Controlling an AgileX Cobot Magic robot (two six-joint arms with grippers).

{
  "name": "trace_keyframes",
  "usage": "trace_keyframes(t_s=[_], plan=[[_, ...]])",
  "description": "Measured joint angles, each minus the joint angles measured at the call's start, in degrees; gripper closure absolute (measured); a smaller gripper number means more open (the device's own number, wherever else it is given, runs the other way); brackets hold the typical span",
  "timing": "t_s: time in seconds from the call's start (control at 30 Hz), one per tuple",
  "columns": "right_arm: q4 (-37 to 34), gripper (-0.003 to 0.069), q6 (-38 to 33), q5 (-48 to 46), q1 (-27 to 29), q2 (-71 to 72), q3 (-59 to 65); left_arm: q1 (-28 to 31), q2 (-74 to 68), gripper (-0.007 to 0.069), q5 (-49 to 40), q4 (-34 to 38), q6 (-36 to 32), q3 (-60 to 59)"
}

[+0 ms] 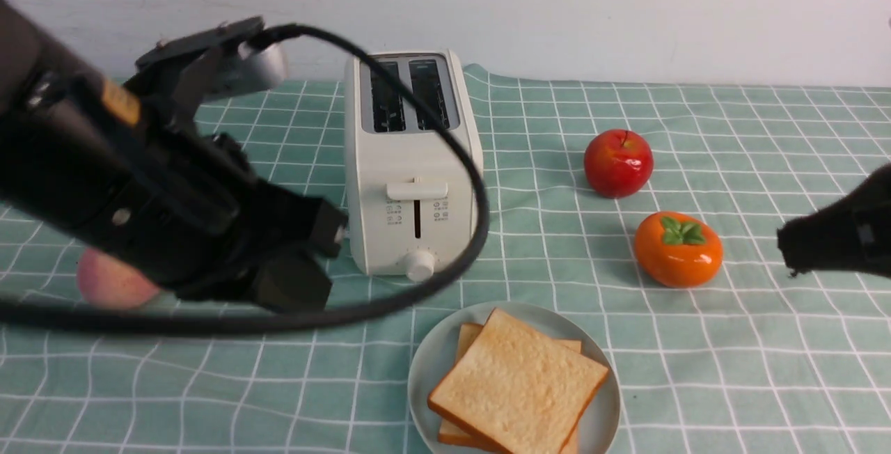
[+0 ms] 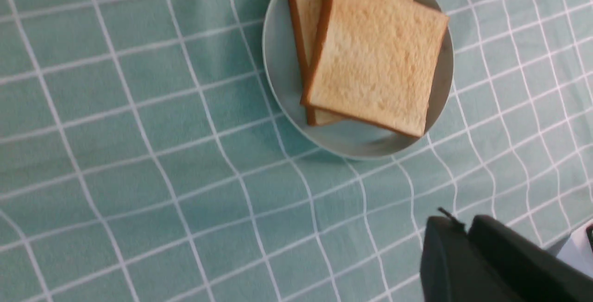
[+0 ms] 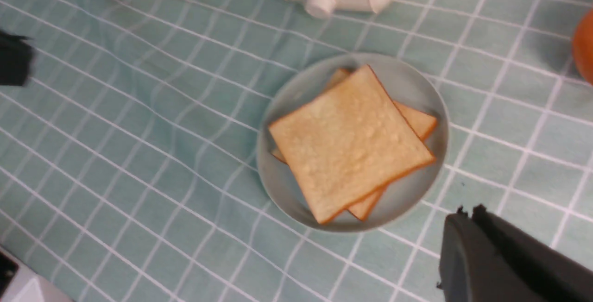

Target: Take toasted bread from bread machine on blue coffee table place on plate.

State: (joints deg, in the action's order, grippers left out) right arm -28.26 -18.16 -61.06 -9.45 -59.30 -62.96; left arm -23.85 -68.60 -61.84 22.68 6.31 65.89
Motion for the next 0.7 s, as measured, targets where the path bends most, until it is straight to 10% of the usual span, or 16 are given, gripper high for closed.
trace_keyframes(t_s=[0.7], plan=[[2.05,0.0677,-6.09,58.58,-1.46,38.52,57.25,0.0,46.87,0.0638,3.29,9.57,10.58,-32.33]])
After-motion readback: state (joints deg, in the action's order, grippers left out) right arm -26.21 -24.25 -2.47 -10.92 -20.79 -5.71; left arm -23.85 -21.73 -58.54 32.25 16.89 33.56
